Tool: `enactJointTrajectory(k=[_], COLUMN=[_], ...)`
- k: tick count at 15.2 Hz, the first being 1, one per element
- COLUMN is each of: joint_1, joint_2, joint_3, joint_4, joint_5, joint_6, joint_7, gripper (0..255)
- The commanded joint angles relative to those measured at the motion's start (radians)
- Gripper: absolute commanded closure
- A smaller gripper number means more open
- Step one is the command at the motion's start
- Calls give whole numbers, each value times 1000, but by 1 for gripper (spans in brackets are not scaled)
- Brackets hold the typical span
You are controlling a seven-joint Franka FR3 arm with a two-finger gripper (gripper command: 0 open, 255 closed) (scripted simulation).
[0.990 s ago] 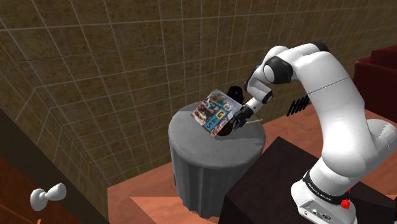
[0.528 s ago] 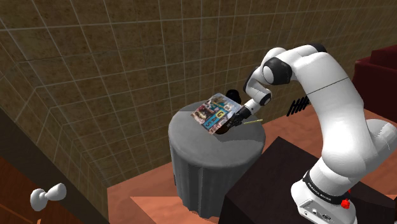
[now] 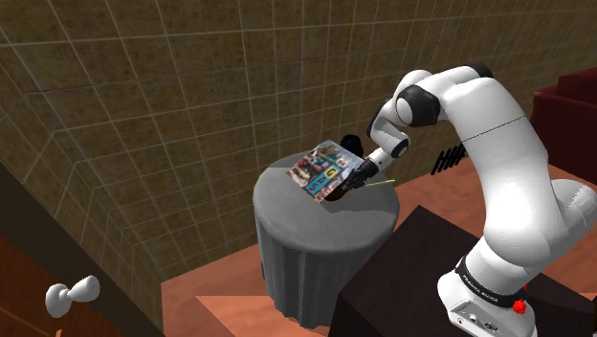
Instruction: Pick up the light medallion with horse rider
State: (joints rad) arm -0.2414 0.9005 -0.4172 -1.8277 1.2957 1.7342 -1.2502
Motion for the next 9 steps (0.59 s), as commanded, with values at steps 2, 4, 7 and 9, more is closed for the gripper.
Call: enactJointTrajectory(k=[2,4,7,9], joint_1=[8,14,22,28], joint_2=[-36,-61,-98,-123], joint_3=[-10,-18,-29,-36], joint_4=[-21,-35,-54,-66], joint_5=[-12,-21,-34,-44], joint_6=[-6,-11,-18,-22], joint_7=[13,23,38,49], gripper=[255,255,255,255])
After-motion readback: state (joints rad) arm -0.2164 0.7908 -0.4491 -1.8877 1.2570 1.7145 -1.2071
